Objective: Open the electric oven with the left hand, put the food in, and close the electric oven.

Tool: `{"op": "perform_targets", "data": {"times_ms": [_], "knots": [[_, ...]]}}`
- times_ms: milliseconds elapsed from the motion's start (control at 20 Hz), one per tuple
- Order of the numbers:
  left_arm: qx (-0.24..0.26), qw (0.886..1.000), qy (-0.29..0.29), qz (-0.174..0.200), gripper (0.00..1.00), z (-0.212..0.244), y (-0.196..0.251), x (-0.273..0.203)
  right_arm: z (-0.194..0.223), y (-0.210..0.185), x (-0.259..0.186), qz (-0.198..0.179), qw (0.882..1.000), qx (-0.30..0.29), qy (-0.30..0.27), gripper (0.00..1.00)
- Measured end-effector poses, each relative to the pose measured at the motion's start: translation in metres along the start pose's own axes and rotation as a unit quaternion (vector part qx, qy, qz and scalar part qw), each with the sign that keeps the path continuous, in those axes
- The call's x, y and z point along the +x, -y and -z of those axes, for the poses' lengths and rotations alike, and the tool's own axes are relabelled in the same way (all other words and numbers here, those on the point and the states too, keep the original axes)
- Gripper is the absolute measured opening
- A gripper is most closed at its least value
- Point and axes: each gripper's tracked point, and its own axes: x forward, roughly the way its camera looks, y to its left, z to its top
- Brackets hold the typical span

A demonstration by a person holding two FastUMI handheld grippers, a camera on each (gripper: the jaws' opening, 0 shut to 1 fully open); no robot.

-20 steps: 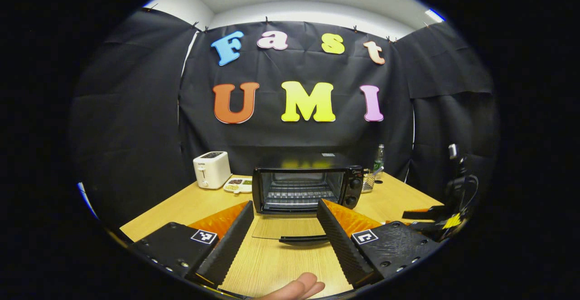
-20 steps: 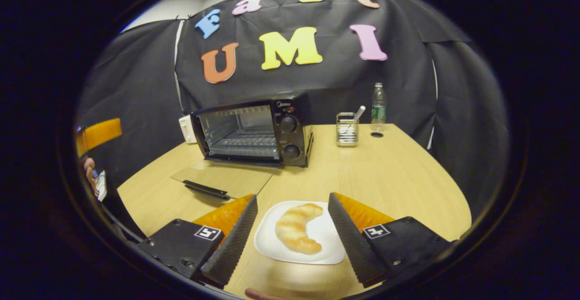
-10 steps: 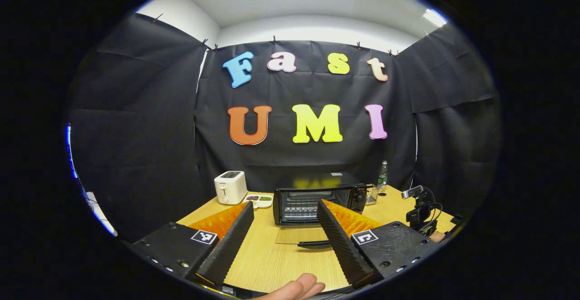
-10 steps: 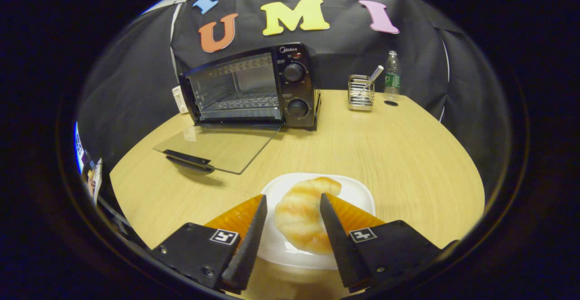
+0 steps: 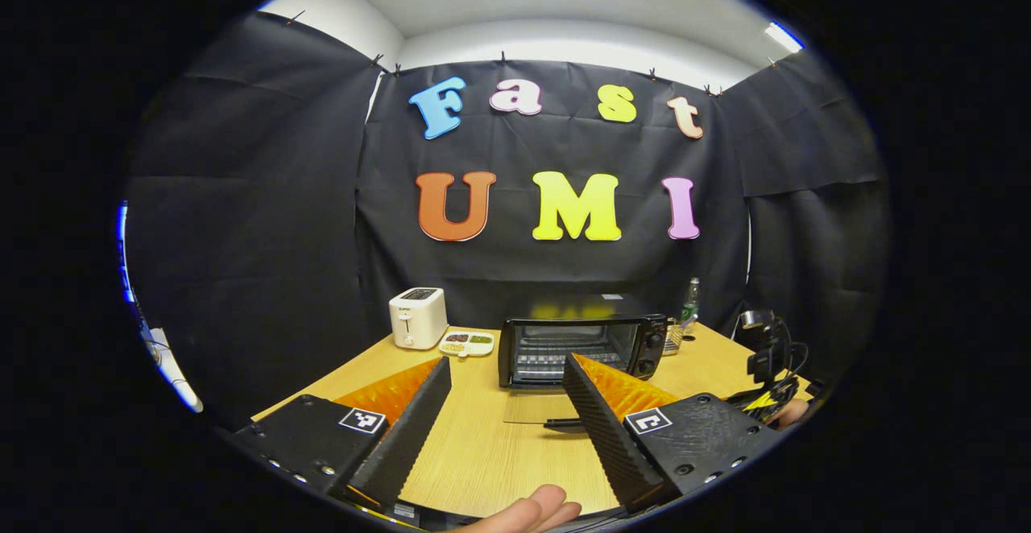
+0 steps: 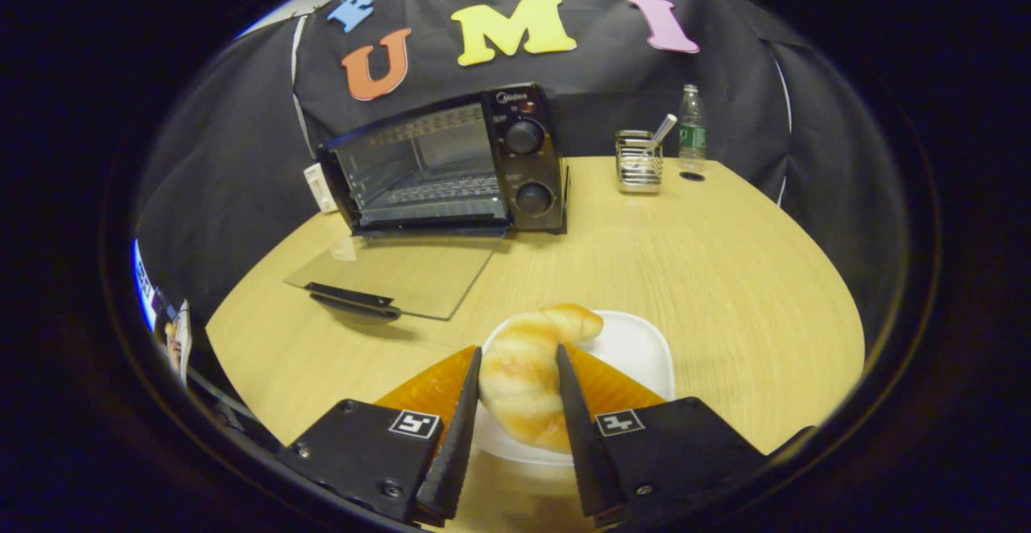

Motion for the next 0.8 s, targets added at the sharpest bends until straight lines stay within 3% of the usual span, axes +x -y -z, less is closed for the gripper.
{"op": "perform_targets", "data": {"times_ms": [250,550,650,800], "knots": [[-0.007,1.000,0.014,-0.012,0.93,-0.008,-0.018,-0.003,-0.044,-0.048,0.003,-0.044,0.998,-0.021,0.027,0.56],[-0.011,0.999,0.049,-0.004,0.92,-0.023,-0.021,-0.012,-0.078,-0.115,0.059,-0.095,0.995,-0.010,0.016,0.55],[-0.005,0.999,0.050,-0.005,0.92,-0.023,-0.024,-0.013,-0.094,-0.132,0.081,-0.095,0.995,0.000,0.029,0.55],[0.001,0.999,0.047,-0.010,0.92,-0.018,-0.028,-0.008,-0.130,-0.135,0.113,-0.050,0.996,0.024,0.072,0.55]]}}
